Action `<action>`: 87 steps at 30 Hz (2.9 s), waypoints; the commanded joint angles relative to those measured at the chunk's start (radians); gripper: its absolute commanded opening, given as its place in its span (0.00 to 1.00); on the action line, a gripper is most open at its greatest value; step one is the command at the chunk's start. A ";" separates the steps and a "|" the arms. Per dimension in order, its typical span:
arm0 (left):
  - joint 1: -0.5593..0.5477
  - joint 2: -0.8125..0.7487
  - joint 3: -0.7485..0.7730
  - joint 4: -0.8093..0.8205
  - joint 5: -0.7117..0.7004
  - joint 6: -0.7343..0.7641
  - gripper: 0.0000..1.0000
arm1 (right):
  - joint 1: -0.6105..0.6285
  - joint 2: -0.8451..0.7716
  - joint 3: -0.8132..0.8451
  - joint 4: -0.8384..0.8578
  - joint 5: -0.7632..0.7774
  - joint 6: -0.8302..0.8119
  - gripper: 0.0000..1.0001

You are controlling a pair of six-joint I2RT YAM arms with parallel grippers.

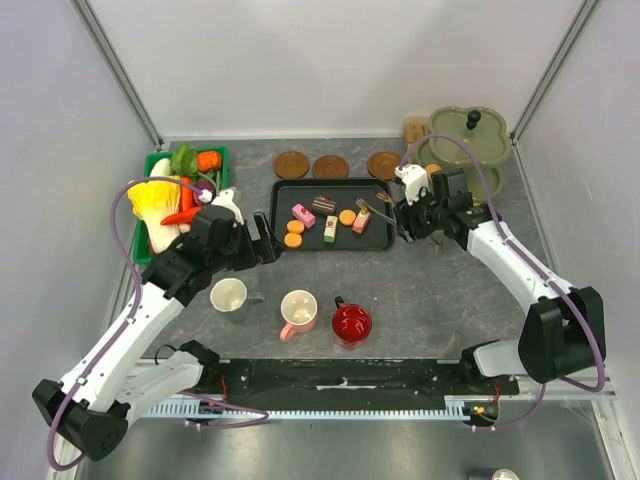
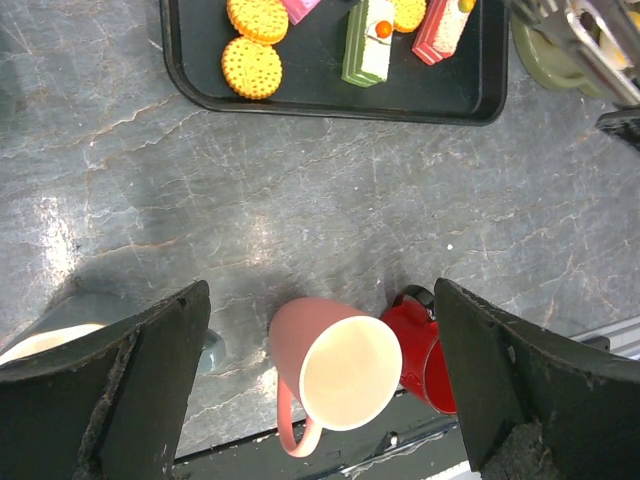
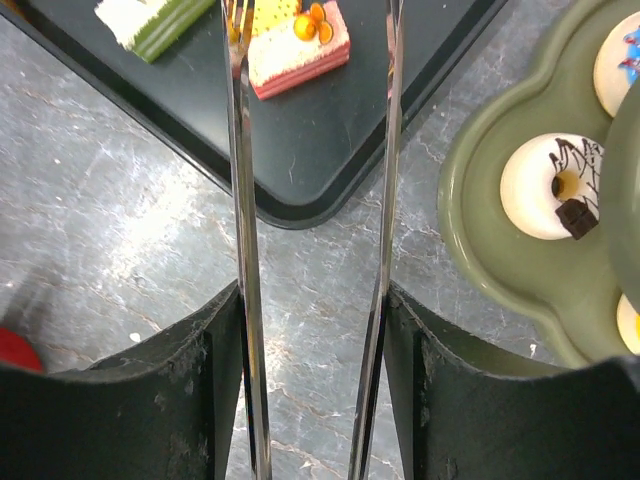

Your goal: Serve the afternoon tea

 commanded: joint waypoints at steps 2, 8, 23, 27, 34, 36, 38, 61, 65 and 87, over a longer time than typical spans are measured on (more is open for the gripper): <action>-0.002 -0.026 -0.017 -0.008 -0.035 -0.028 0.98 | 0.060 -0.009 0.145 -0.124 0.065 0.086 0.60; 0.000 -0.026 -0.023 -0.008 -0.036 -0.030 0.98 | 0.197 0.126 0.354 -0.327 0.240 0.013 0.62; 0.000 -0.008 -0.035 -0.016 -0.038 -0.002 0.98 | 0.240 0.474 0.806 -0.637 0.386 -0.354 0.64; 0.000 0.000 -0.032 -0.019 -0.046 0.010 0.98 | 0.245 0.527 0.842 -0.678 0.401 -0.395 0.64; -0.002 0.003 -0.030 -0.021 -0.055 0.019 0.98 | 0.249 0.582 0.896 -0.717 0.398 -0.423 0.63; 0.000 0.010 -0.030 -0.021 -0.058 0.022 0.98 | 0.256 0.602 0.909 -0.723 0.388 -0.432 0.64; 0.000 0.013 -0.030 -0.022 -0.058 0.024 0.98 | 0.259 0.625 0.926 -0.729 0.392 -0.435 0.64; -0.002 0.027 -0.043 -0.019 -0.081 0.027 0.98 | 0.266 0.670 1.097 -0.692 0.403 -0.227 0.62; 0.000 0.023 -0.046 -0.016 -0.073 0.027 0.98 | 0.268 0.588 1.025 -0.638 0.427 -0.086 0.62; -0.002 -0.033 -0.096 0.016 -0.027 0.010 0.98 | 0.291 0.137 0.299 -0.261 0.395 0.754 0.63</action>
